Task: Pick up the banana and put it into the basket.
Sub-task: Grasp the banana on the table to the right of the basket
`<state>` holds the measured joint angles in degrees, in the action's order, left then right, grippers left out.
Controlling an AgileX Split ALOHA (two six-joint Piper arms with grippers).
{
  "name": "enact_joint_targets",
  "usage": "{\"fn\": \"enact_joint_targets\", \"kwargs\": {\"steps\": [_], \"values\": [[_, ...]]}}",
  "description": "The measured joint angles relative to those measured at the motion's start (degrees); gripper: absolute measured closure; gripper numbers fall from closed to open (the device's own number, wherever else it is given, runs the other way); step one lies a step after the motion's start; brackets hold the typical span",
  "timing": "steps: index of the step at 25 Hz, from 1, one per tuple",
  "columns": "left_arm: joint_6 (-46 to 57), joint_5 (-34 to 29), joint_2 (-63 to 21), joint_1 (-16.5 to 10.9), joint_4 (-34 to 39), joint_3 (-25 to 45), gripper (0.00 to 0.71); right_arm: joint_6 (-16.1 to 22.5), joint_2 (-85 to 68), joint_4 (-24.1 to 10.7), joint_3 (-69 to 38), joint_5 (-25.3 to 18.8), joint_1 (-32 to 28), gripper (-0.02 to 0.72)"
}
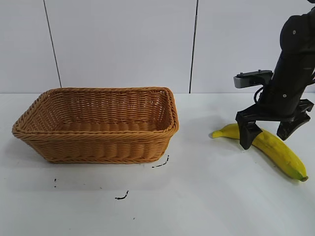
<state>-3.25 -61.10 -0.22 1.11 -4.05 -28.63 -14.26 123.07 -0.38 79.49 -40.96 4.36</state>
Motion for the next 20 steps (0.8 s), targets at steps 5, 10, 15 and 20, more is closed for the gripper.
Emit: {"fn": "enact_joint_targets", "kwargs": {"steps": [5,10,15,20], "values": [[0.0,0.0,0.0,0.0,0.0,0.0,0.017,1.77,0.8,-0.14,0.05,-1.01,0.0,0.248],[0.0,0.0,0.0,0.0,0.0,0.0,0.017,2.64,0.87,-1.14,1.67,-3.39,0.0,0.412],[0.0,0.0,0.0,0.0,0.0,0.0,0.017,2.76,0.87,-1.37,6.07,-8.54,0.0,0.412],[0.0,0.0,0.0,0.0,0.0,0.0,0.017,2.83,0.75,-0.4,14.78,-21.63,0.0,0.412]]}}
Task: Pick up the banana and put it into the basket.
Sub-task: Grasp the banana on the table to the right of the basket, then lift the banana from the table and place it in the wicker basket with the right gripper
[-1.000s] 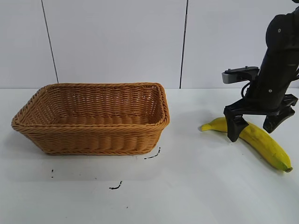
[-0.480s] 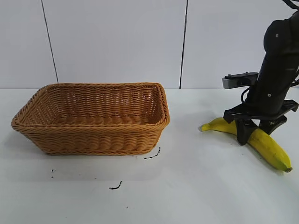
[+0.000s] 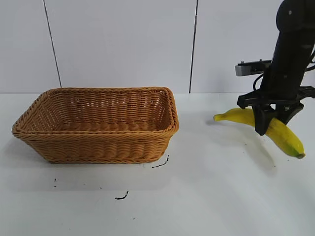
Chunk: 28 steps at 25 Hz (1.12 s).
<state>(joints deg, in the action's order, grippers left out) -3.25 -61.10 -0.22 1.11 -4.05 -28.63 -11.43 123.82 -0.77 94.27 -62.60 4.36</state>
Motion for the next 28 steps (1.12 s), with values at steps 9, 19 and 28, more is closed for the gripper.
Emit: {"fn": "enact_joint_targets", "kwargs": {"steps": [9,19,28], "values": [[0.0,0.0,0.0,0.0,0.0,0.0,0.017,1.47,-2.57,2.13,14.1,-6.73,0.0,0.412],[0.0,0.0,0.0,0.0,0.0,0.0,0.017,-0.15,-5.88,0.77,15.15,-6.91,4.48,0.412],[0.0,0.0,0.0,0.0,0.0,0.0,0.017,-1.39,-5.94,-1.37,19.13,-6.7,19.82,0.412]]}}
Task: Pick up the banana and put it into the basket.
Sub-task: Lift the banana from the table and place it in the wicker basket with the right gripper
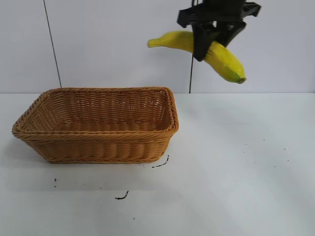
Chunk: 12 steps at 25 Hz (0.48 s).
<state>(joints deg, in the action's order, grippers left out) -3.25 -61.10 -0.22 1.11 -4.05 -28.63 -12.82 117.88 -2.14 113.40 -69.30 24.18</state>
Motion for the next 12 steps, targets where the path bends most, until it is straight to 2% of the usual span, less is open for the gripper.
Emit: {"fn": "enact_joint_targets", "kwargs": {"steps": [7,9,12], "values": [[0.0,0.0,0.0,0.0,0.0,0.0,0.017,-5.47,1.52,-1.45,0.44,4.38,7.34,0.412],[0.0,0.0,0.0,0.0,0.0,0.0,0.017,-7.13,3.01,-1.57,0.44,8.14,8.93,0.412],[0.0,0.0,0.0,0.0,0.0,0.0,0.017,-9.26,5.41,-1.69,0.44,16.0,10.94,0.412]]}}
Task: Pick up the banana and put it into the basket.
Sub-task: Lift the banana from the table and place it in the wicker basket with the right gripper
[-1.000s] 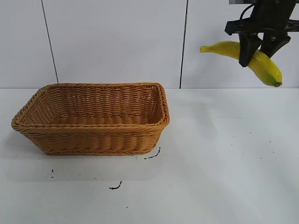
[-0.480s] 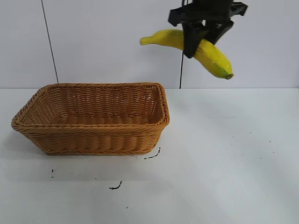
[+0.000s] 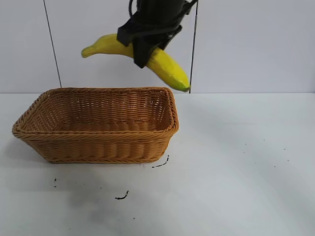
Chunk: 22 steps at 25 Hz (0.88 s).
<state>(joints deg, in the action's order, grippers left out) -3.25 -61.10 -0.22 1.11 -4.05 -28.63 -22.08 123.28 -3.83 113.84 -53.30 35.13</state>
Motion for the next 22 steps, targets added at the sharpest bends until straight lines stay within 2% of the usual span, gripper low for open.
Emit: {"fn": "enact_joint_targets", "kwargs": {"steps": [4,7,16,22], "values": [[0.0,0.0,0.0,0.0,0.0,0.0,0.017,-3.3,2.75,-0.37,0.0,8.97,1.61,0.412],[0.0,0.0,0.0,0.0,0.0,0.0,0.017,-4.03,5.05,-1.13,0.0,14.62,1.68,0.412],[0.0,0.01,0.0,0.0,0.0,0.0,0.017,-4.21,11.19,-1.9,0.0,18.38,1.68,0.412],[0.0,0.01,0.0,0.0,0.0,0.0,0.017,-4.21,13.42,-1.36,-0.05,18.74,1.68,0.412]]}}
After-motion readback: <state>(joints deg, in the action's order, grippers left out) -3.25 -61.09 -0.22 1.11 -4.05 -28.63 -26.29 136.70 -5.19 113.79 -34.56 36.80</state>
